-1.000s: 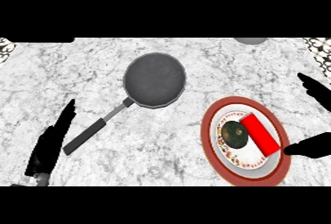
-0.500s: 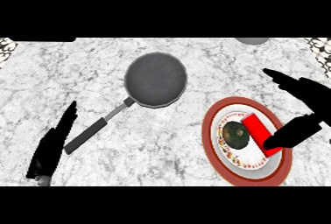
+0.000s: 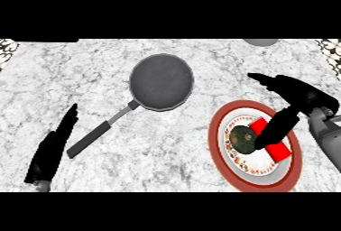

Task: Pick the squash from the plate and place it in the pan

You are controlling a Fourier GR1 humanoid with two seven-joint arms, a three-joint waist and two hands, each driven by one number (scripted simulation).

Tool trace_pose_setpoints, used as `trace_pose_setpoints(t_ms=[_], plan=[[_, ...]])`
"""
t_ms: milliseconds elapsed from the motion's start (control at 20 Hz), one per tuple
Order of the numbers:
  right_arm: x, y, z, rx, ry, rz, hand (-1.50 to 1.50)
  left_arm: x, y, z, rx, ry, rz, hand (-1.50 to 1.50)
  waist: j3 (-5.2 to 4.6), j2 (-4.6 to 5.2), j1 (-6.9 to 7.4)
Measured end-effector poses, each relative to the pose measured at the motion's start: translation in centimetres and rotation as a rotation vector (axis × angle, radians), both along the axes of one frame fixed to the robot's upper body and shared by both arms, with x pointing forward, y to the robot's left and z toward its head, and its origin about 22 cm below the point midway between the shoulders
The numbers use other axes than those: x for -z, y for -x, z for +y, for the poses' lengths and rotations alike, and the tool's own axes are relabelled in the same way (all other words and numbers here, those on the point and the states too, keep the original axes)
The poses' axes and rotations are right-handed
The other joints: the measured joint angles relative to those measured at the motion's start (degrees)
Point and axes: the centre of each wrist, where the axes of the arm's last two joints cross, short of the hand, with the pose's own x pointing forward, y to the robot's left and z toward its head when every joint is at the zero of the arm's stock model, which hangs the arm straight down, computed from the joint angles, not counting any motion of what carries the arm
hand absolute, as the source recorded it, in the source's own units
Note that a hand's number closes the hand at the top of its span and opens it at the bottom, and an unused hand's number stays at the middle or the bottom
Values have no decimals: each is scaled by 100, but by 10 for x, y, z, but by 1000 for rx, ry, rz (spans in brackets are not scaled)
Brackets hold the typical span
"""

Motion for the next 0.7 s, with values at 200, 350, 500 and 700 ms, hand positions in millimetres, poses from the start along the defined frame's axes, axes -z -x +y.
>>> trace_pose_setpoints(t_ms=[200, 350, 500, 700], plan=[[6, -2, 12, -30, 37, 58, -150, 5, 1, 0, -5, -1, 4, 0, 0, -8, -27], [9, -5, 23, -45, 58, 84, -150, 5, 3, 0, -10, 0, 3, 0, 1, -14, -31], [16, -5, 29, -62, 59, 111, -150, 3, 4, 0, -9, 1, -1, 0, 3, -15, -42], [27, -4, 40, -81, 95, 143, -150, -2, 3, 1, -9, 0, 0, 0, 3, -17, -41]])
